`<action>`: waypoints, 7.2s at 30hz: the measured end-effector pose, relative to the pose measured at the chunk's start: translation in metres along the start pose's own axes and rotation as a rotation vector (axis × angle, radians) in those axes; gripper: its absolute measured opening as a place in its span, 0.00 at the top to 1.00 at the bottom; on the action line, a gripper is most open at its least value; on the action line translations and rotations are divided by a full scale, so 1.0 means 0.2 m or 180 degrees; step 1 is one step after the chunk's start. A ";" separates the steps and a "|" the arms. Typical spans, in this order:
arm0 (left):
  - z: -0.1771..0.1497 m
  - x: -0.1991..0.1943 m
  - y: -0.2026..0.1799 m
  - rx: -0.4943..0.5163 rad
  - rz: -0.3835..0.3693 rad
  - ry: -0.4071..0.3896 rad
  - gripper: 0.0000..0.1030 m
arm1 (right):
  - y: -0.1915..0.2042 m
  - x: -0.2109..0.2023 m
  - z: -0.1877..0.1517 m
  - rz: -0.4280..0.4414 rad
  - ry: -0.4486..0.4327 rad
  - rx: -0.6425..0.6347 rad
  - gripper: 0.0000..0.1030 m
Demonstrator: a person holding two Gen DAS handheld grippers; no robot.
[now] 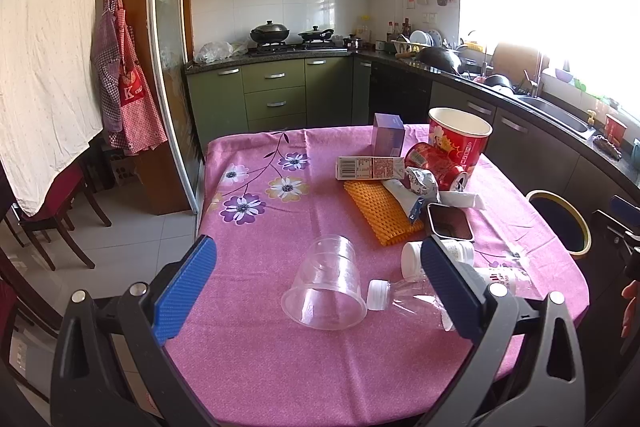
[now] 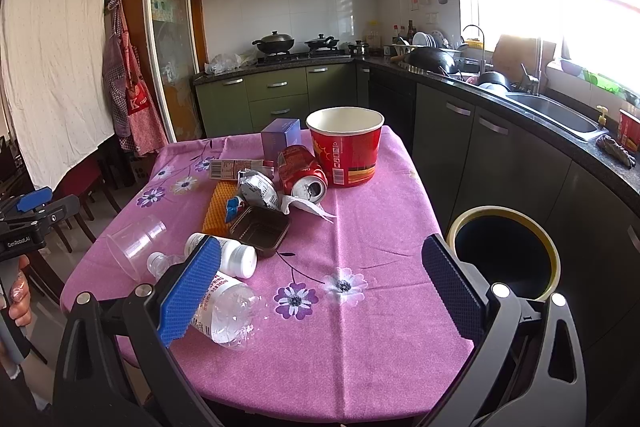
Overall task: Collect trash
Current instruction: 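Reach the right tool to the red paper cup and grasp its rim, then carry the paper cup over the yellow-rimmed bin and open the right tool, then grasp the upside-down clear plastic cup with the left tool, then carry the plastic cup over the bin and open the left tool, then grasp the Nongfu Spring water bottle with the right tool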
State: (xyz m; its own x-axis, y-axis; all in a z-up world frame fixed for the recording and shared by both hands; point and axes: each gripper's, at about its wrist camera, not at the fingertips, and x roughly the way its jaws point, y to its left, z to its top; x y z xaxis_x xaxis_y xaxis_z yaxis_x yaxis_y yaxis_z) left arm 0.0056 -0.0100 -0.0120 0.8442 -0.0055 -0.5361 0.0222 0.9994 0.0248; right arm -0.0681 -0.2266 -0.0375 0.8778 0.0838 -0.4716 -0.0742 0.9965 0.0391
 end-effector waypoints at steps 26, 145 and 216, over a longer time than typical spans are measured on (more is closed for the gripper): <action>0.55 0.75 0.15 0.0072 -0.0080 0.0115 0.06 | -0.35 0.81 0.80 0.0180 0.1040 0.0257 0.06; 0.32 0.77 -0.10 0.0362 -0.0609 0.2376 0.45 | -1.03 0.99 0.14 0.0197 0.1895 0.1165 0.57; 0.37 0.46 0.08 -0.0409 -0.1061 0.0957 0.15 | 0.19 0.57 0.13 0.2103 0.2172 -0.1510 0.36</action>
State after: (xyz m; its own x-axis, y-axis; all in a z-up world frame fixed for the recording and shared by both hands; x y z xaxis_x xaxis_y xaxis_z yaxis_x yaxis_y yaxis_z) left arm 0.1236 0.0022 0.0009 0.6091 -0.3362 -0.7183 0.1834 0.9409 -0.2848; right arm 0.0418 -0.1789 -0.0680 0.1553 0.4439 -0.8825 -0.7457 0.6386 0.1899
